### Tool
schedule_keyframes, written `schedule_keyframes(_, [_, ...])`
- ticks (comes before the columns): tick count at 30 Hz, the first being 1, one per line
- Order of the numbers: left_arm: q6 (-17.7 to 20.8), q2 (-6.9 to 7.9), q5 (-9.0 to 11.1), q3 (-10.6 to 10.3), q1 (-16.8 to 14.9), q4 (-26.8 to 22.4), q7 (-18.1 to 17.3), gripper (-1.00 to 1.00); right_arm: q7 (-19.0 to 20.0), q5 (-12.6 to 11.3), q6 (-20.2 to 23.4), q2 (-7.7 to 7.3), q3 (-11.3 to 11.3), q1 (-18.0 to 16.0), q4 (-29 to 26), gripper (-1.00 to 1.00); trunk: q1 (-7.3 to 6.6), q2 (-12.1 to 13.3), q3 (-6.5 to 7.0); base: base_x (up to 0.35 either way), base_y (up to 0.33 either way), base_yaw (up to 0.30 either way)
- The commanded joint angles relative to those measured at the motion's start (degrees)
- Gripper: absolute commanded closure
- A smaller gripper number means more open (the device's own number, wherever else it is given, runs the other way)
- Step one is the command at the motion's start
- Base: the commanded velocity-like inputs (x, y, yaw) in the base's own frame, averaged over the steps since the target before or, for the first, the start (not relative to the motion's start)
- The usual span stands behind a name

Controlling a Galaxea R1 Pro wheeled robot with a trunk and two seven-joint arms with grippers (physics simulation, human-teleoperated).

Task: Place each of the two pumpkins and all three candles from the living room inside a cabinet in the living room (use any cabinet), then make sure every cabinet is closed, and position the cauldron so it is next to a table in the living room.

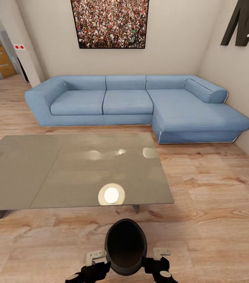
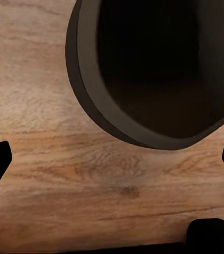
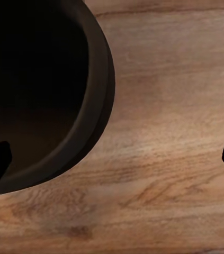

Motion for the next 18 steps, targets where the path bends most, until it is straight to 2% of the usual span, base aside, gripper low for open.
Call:
schedule_keyframes(1, [1.7,0.03,0.6,0.0,-0.1,-0.3,0.2,-1.00,-0.3,-0.6,-0.2,-0.01,0.5,0.0,0.0,-1.00,-0.23,0.4,0.24,0.000,0.000,0.000])
schedule_keyframes(5, [3.8,0.01,0.9,0.0,-0.4,-0.9,1.9,-1.00,-0.3,-0.6,-0.2,-0.01,0.4,0.0,0.0,-1.00,-1.11,2.0,1.32,0.000,0.000,0.000])
schedule_keyframes(10, [4.4,-0.01,1.2,0.0,-1.1,-1.0,6.8,-1.00,-0.3,-1.1,-0.3,-0.02,0.3,0.0,0.0,-1.00,-2.21,4.0,2.69,0.000,0.000,0.000])
schedule_keyframes(18, [4.3,0.49,1.3,0.2,-1.3,0.5,7.9,-1.00,-0.4,-1.1,-2.8,-0.01,0.2,0.0,0.3,-1.00,-3.97,7.2,4.57,0.000,0.000,0.000])
